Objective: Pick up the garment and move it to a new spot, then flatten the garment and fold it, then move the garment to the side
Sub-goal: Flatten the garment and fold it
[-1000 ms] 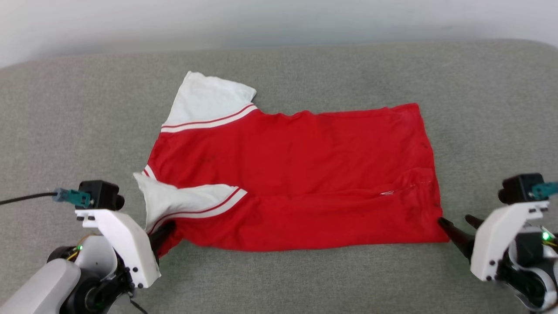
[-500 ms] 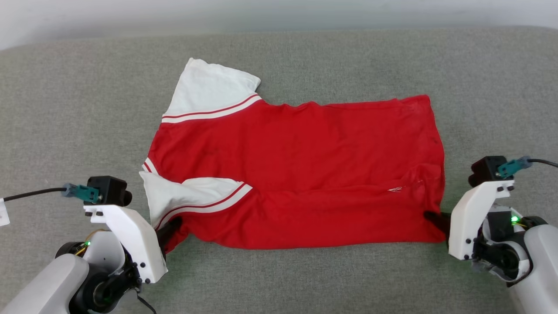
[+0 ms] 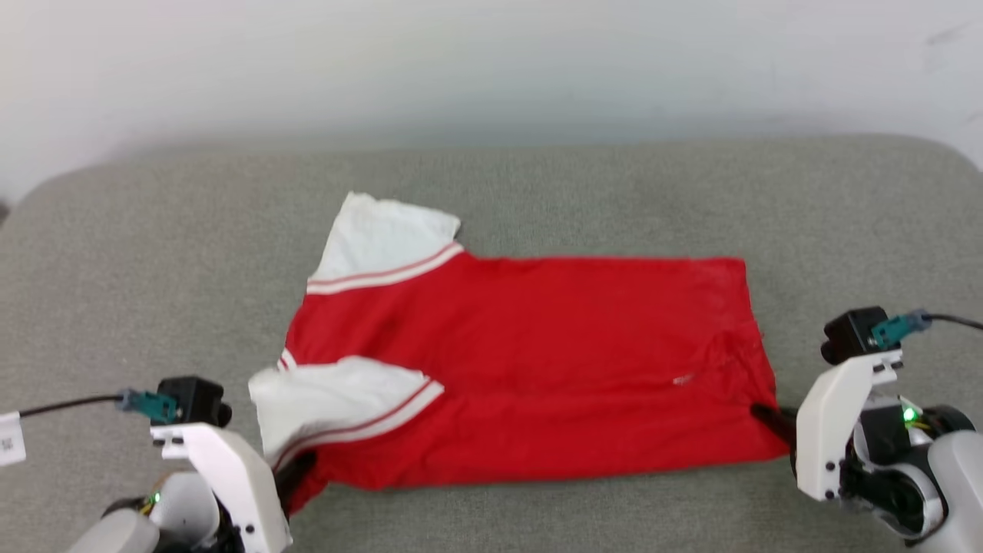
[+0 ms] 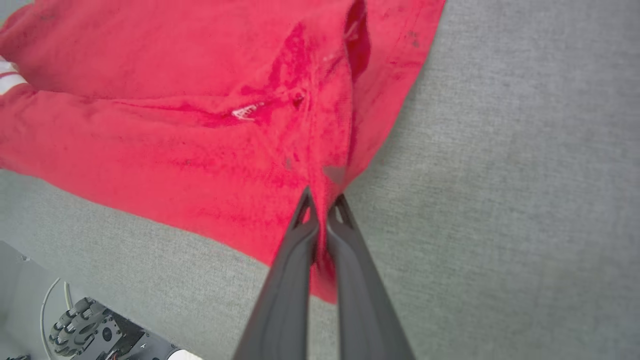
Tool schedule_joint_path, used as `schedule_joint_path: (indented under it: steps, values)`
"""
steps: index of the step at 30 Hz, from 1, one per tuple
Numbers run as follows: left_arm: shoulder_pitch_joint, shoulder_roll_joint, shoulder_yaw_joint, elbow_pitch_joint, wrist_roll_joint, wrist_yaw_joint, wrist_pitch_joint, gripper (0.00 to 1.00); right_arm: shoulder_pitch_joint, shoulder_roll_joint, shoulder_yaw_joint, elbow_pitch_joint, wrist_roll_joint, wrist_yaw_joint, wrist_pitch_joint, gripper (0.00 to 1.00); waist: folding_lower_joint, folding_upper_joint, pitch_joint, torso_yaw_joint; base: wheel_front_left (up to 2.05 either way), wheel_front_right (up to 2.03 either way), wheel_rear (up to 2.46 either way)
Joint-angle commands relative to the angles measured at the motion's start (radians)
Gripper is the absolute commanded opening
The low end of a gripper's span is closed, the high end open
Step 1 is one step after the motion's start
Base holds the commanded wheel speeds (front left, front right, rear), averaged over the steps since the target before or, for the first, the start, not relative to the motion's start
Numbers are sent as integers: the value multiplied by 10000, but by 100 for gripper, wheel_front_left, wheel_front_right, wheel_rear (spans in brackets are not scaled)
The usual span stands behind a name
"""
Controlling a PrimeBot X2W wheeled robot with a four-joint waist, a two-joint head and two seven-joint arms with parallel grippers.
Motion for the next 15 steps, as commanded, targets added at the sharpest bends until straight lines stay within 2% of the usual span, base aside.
schedule_joint_path:
  steps: [1,7,8,9,10,11,15]
  values:
    - [360,95,-31,-109,-95,116,-9,0,441,-59,-131,-238,23,-4,98,0,0,0,-511,-28,0,0,0]
    - [1277,149,-223,-287,-469,317,217,0,1703,126,-635,-917,-286,-4,517,0,0,0,-825,-109,0,0,0]
    - [1321,107,-258,-231,-448,318,205,0,1903,218,-705,-972,-315,-4,547,8,0,0,-809,-122,0,0,0]
    - [1356,41,-307,-150,-422,316,157,22,2056,276,-765,-1013,-398,-4,506,93,0,0,-797,-135,0,0,0]
    - [1397,-57,-380,-52,-441,270,139,66,2183,342,-858,-1038,-465,-4,411,100,0,0,-778,-146,0,0,0]
    - [1389,-186,-391,95,-443,246,52,100,2329,414,-929,-1010,-502,-4,335,100,0,0,-756,-156,0,0,0]
    - [1133,-402,-495,685,-109,28,-288,100,2506,469,-973,-1180,-862,-2,-674,100,0,0,-684,-258,0,0,0]
